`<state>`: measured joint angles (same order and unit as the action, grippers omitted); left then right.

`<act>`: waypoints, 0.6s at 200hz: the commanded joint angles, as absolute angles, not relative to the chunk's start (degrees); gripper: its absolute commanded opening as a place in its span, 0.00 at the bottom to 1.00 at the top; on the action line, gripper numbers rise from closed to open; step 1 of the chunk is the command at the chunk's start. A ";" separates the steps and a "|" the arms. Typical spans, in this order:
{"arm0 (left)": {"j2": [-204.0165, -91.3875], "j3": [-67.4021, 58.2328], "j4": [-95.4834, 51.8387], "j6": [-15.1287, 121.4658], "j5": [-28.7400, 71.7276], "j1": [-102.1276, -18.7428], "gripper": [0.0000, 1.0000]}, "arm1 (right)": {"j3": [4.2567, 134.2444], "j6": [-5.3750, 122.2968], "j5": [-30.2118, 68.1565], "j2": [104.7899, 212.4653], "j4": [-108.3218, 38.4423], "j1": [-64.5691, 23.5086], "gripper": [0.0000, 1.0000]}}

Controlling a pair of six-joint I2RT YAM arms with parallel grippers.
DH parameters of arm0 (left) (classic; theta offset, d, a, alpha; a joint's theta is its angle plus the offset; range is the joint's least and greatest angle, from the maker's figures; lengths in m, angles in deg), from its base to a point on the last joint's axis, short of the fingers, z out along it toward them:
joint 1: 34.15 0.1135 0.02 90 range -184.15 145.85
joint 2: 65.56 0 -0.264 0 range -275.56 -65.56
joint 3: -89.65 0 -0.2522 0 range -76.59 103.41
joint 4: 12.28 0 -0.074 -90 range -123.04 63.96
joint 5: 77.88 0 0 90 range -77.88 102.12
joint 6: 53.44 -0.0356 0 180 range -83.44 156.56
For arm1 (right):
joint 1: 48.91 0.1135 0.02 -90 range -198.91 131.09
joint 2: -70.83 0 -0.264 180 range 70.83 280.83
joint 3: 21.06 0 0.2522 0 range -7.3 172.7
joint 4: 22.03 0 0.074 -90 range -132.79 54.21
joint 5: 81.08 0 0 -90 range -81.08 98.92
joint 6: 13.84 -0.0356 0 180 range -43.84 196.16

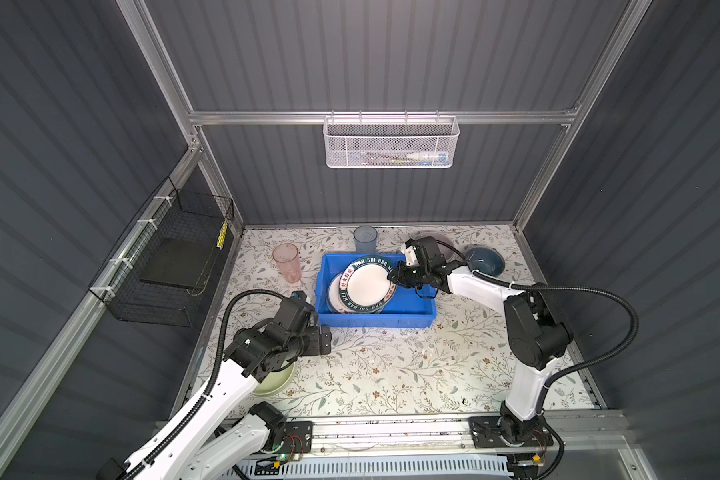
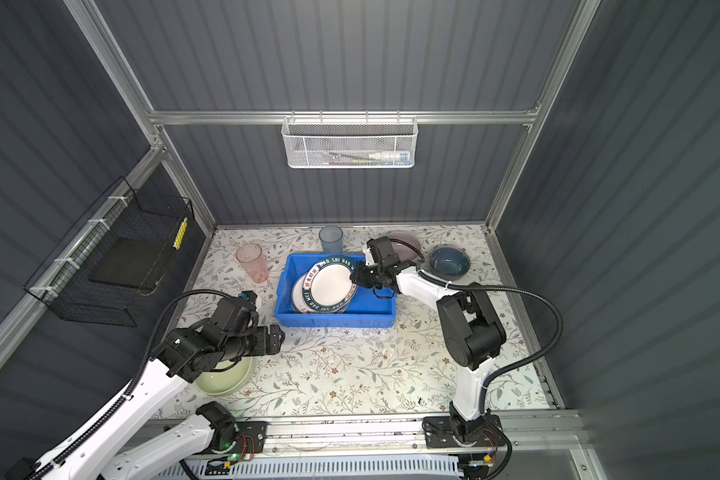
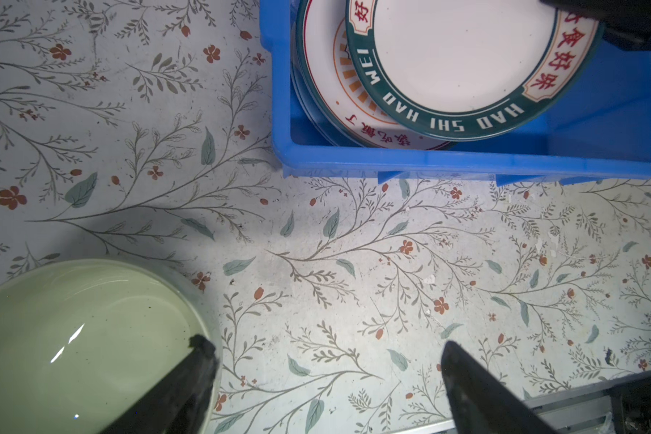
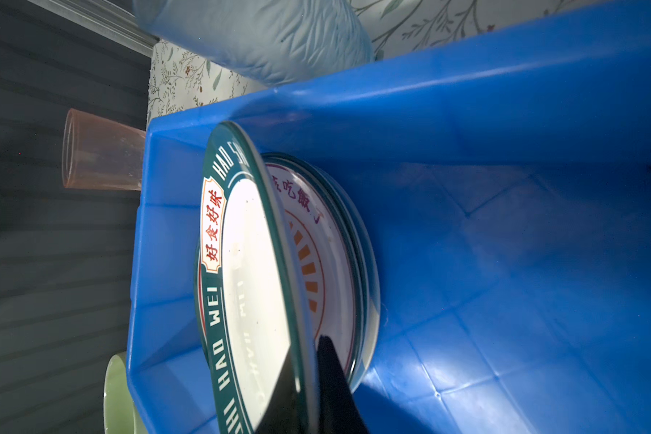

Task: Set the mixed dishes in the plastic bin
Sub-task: 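Lower the green-rimmed plate into the blue bin with the right gripper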

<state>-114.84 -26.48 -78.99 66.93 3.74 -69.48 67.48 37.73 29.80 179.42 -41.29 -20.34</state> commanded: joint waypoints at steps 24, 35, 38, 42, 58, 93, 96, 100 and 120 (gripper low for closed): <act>-115.31 -25.59 -78.78 65.73 2.99 -69.73 0.95 | 70.19 35.65 32.19 181.95 -37.48 -18.41 0.13; -115.23 -26.06 -78.39 66.00 3.17 -69.65 0.95 | 70.56 35.21 32.30 182.72 -37.42 -18.00 0.13; -115.15 -26.17 -78.29 66.05 3.20 -69.65 0.95 | 70.70 35.08 32.31 182.91 -37.31 -17.90 0.13; -115.05 -26.35 -78.17 66.17 3.29 -69.65 0.95 | 70.77 34.97 32.32 183.13 -37.27 -17.74 0.13; -114.95 -26.69 -78.01 66.28 3.42 -69.66 0.95 | 71.07 34.77 32.17 183.82 -37.36 -17.38 0.13; -114.56 -26.95 -78.29 66.27 3.03 -69.63 0.96 | 71.05 34.86 31.06 184.69 -38.06 -16.81 0.18; -114.56 -27.00 -78.25 66.29 2.99 -69.67 0.96 | 71.06 34.92 30.95 184.77 -38.17 -16.79 0.18; -114.54 -27.04 -78.18 66.29 2.98 -69.66 0.96 | 71.18 35.02 30.85 184.82 -38.47 -16.68 0.19; -114.80 -27.12 -78.09 66.28 3.07 -69.66 0.96 | 71.74 35.96 29.62 185.08 -40.50 -16.40 0.21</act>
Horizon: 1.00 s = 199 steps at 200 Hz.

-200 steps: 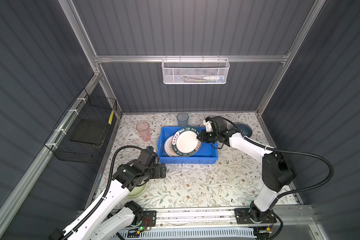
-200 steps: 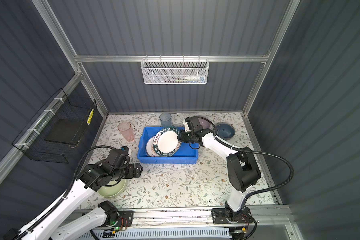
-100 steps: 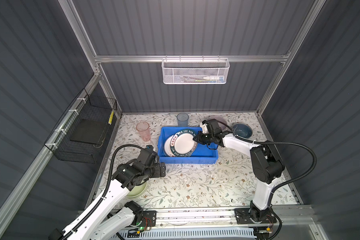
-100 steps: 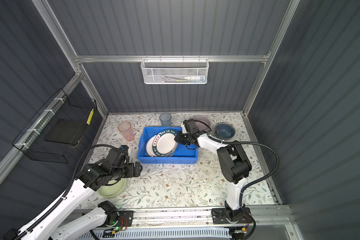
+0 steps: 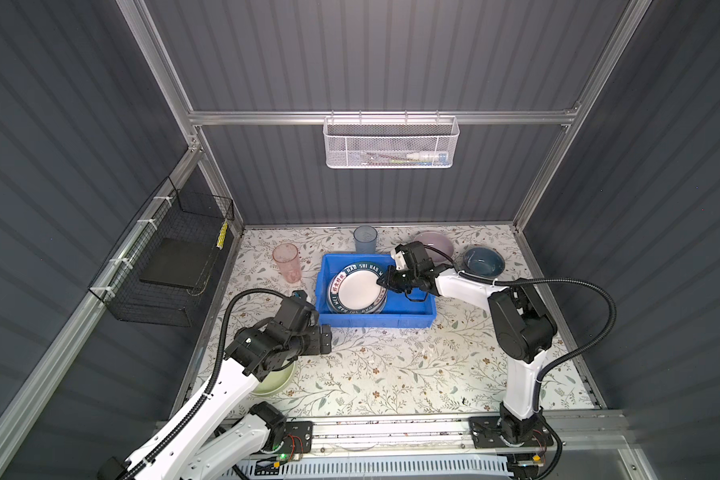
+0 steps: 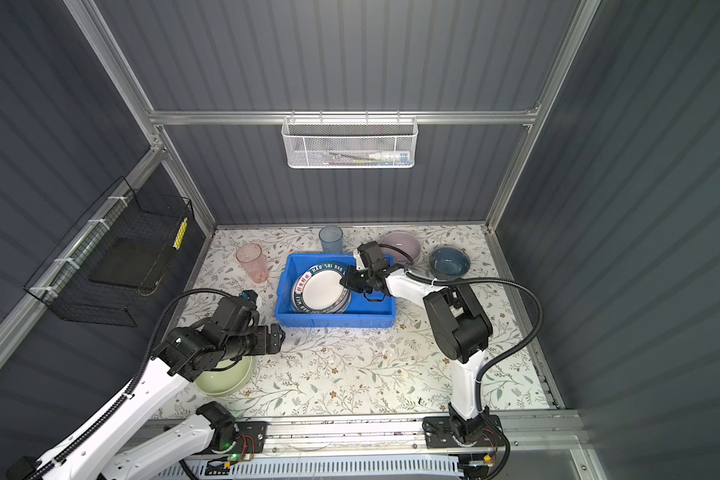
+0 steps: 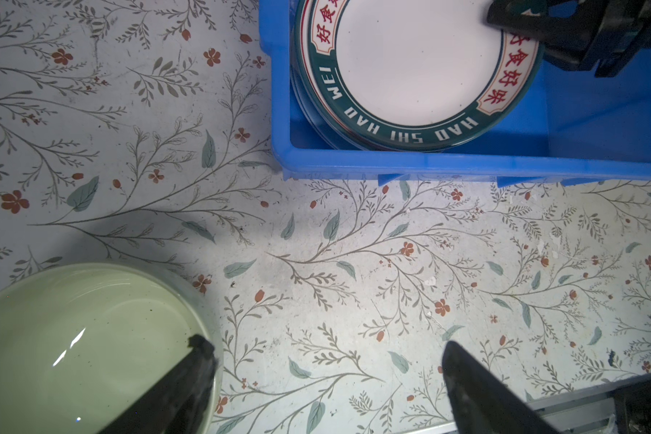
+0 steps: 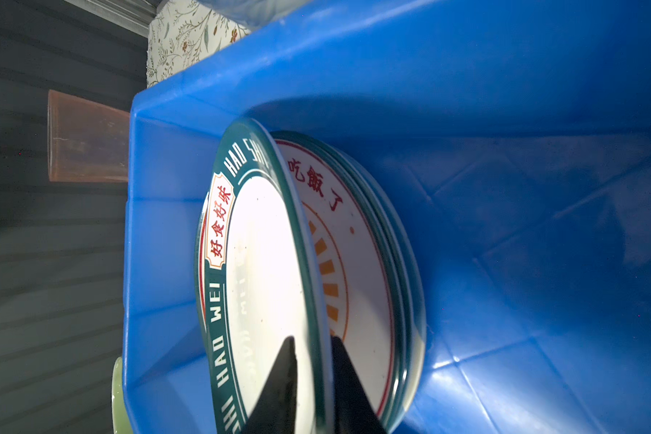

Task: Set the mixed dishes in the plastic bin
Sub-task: 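Lower the green-rimmed plate into the blue bin with the right gripper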

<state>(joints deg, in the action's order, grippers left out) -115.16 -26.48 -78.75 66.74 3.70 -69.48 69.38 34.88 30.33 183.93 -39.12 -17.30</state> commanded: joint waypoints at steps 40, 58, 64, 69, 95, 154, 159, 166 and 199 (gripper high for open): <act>-115.28 -27.37 -77.32 66.39 3.33 -69.66 0.96 | 73.67 38.25 24.90 185.44 -45.57 -15.71 0.31; -115.35 -27.50 -77.26 66.40 3.38 -69.65 0.96 | 74.75 39.21 23.54 185.85 -47.84 -15.36 0.35; -115.37 -27.53 -77.26 66.37 3.33 -69.65 0.96 | 75.08 39.38 23.36 185.96 -48.48 -15.21 0.36; -115.39 -27.61 -77.28 66.44 3.38 -69.66 0.96 | 75.41 39.41 23.31 186.17 -48.89 -15.23 0.37; -115.56 -27.72 -76.91 66.44 3.38 -69.68 0.96 | 76.70 39.42 22.66 186.83 -51.02 -14.92 0.42; -115.96 -27.47 -76.71 66.38 3.66 -69.65 0.96 | 78.63 39.98 21.24 188.05 -54.28 -14.63 0.51; -115.92 -27.57 -76.75 66.40 3.62 -69.65 0.96 | 78.89 40.11 21.03 188.08 -54.68 -14.59 0.51; -115.97 -27.63 -76.75 66.43 3.60 -69.66 0.96 | 79.26 40.31 20.59 188.33 -55.21 -14.44 0.52; -115.67 -27.76 -76.66 66.78 3.36 -69.66 0.96 | 80.90 41.13 18.48 189.19 -57.72 -13.71 0.57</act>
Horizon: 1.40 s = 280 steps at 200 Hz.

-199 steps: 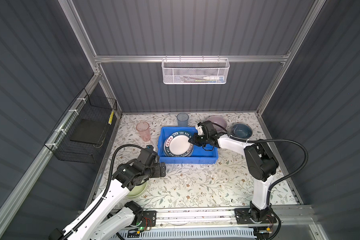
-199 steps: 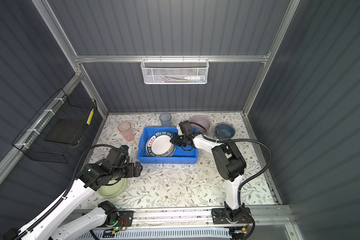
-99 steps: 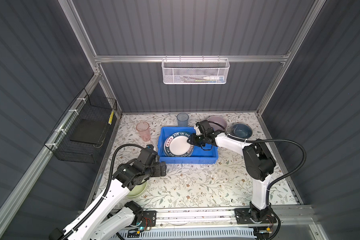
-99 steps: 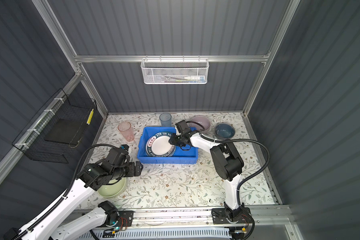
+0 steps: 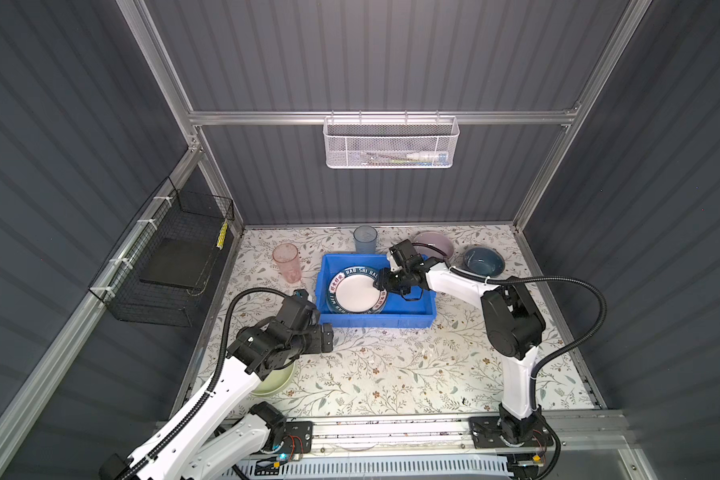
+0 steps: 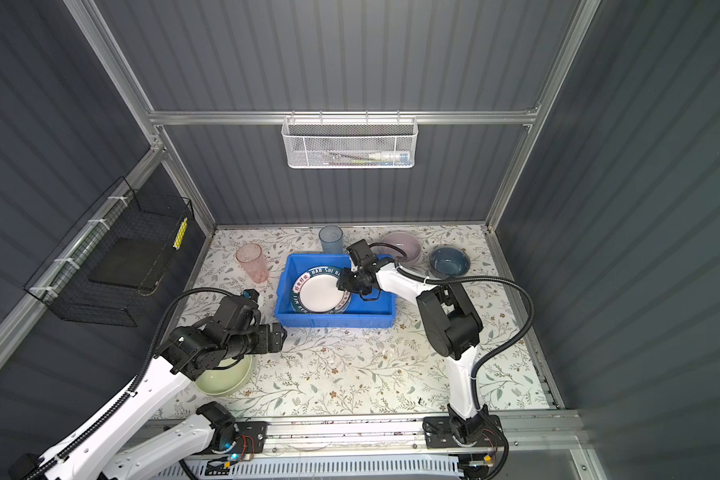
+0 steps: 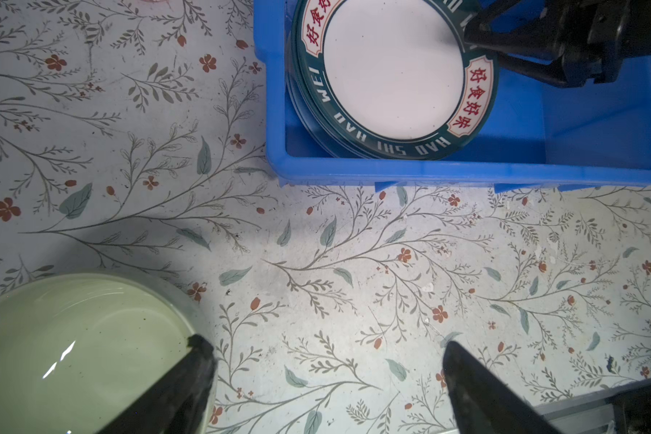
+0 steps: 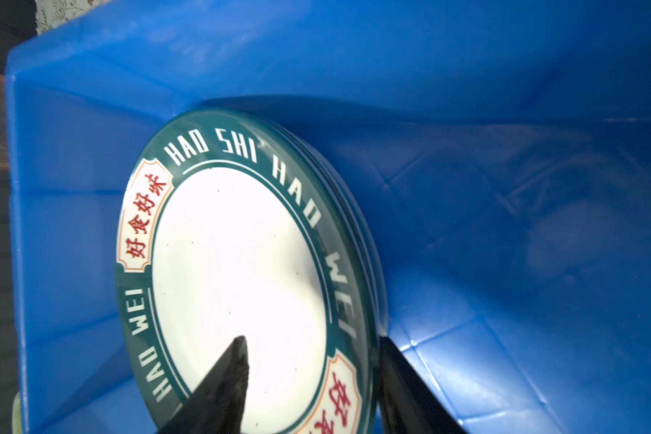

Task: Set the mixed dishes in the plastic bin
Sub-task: 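Lower the green-rimmed plate into the blue bin with the right gripper, then release the plate and draw the right gripper back from the bin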

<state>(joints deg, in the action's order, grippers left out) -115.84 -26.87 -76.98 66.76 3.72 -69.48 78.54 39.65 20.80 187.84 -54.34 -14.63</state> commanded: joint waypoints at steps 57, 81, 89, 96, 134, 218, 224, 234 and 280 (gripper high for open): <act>-115.66 -27.72 -76.83 66.87 3.16 -69.66 0.96 | 83.81 41.84 17.70 191.05 -60.64 -12.41 0.59; -115.66 -27.69 -76.89 66.88 3.16 -69.65 0.96 | 84.36 41.88 17.78 191.32 -60.77 -12.18 0.60; -115.73 -27.70 -76.93 66.93 3.11 -69.65 0.96 | 84.53 41.86 17.77 191.30 -60.75 -12.09 0.60; -115.73 -27.69 -76.87 66.97 3.16 -69.66 0.97 | 84.61 41.89 17.77 191.41 -60.83 -12.04 0.60; -116.19 -27.56 -76.88 67.31 2.80 -69.69 0.97 | 84.76 42.53 15.68 190.26 -62.55 -12.06 0.60; -119.15 -28.69 -77.72 73.12 -1.80 -69.65 0.96 | 80.10 48.92 12.04 176.41 -67.04 -12.64 0.67; -119.26 -28.82 -77.69 73.38 -1.97 -69.65 0.96 | 79.20 49.36 12.53 175.07 -66.75 -12.64 0.67; -119.51 -29.05 -77.90 73.85 -2.45 -69.61 0.96 | 77.88 49.86 12.85 172.74 -66.47 -12.77 0.68; -120.85 -29.12 -83.18 79.89 -7.18 -69.65 0.93 | 70.25 50.50 15.31 162.23 -65.48 -13.98 0.70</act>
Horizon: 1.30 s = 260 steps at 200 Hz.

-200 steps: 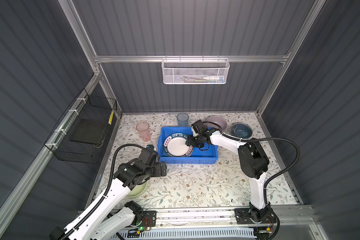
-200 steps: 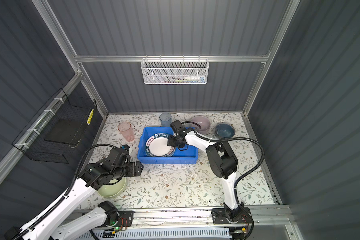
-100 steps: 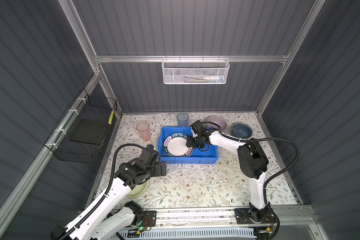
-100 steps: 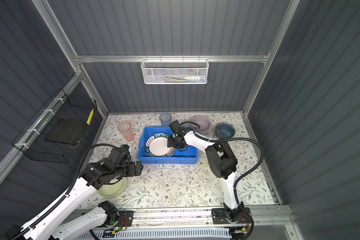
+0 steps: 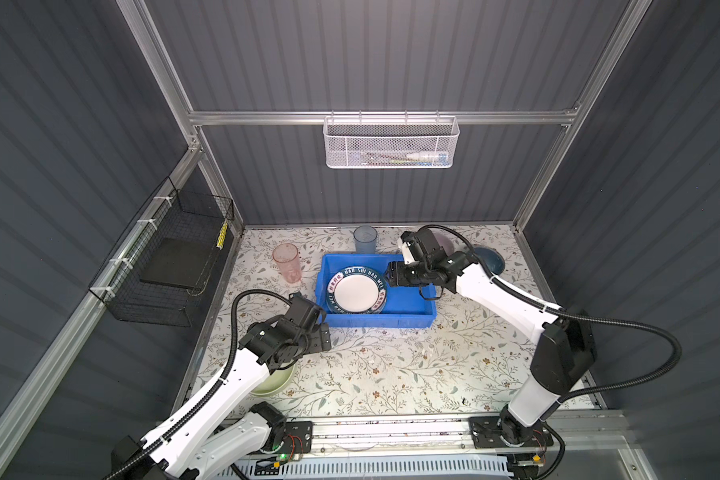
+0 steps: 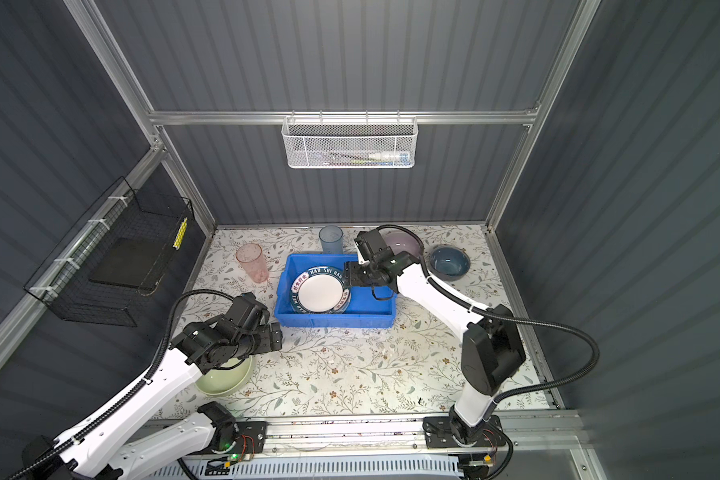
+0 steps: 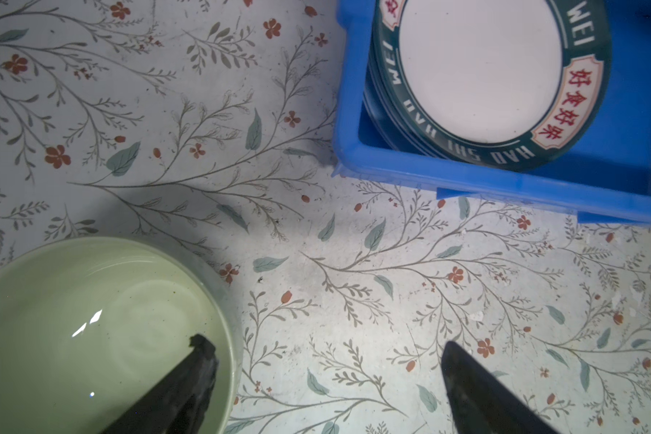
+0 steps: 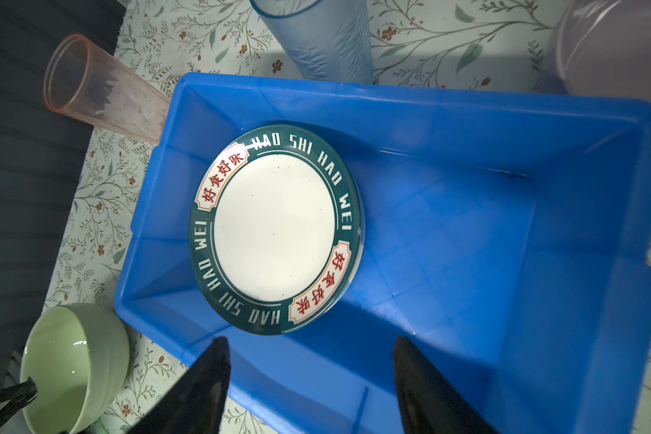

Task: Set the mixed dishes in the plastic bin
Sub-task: 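Release the plate and draw the right gripper back from the bin, then grasp the pale green bowl's rim with the left gripper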

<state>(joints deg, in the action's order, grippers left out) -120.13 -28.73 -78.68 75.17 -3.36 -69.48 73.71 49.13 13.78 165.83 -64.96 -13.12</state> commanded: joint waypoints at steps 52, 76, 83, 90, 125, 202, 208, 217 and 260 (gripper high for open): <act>-121.24 -32.12 -85.57 87.55 -11.43 -69.65 0.83 | 62.85 52.03 15.34 153.41 -66.17 -15.52 0.72; -123.41 -33.08 -86.04 91.54 -16.22 -69.65 0.82 | 59.89 52.33 15.75 150.81 -65.89 -16.42 0.73; -124.05 -33.26 -86.19 92.31 -16.87 -69.65 0.82 | 59.33 52.34 15.91 150.27 -65.97 -16.64 0.73; -124.46 -33.79 -85.75 92.75 -17.05 -69.68 0.81 | 58.81 52.47 16.13 149.79 -66.03 -16.87 0.73; -124.91 -38.12 -80.38 93.89 -13.68 -69.65 0.72 | 56.92 53.47 16.48 148.19 -66.25 -17.79 0.74; -122.80 -43.45 -77.00 94.48 -11.00 -69.65 0.39 | 54.84 54.45 16.17 147.74 -67.23 -19.10 0.74; -122.92 -43.44 -76.95 94.42 -11.05 -69.65 0.37 | 54.84 54.36 16.13 147.78 -67.23 -19.11 0.74; -122.97 -43.43 -76.84 94.27 -10.91 -69.65 0.34 | 54.87 54.28 16.13 147.70 -67.28 -19.18 0.74; -124.85 -42.47 -76.14 92.78 -10.52 -69.65 0.26 | 54.84 53.49 15.76 147.69 -67.50 -19.21 0.75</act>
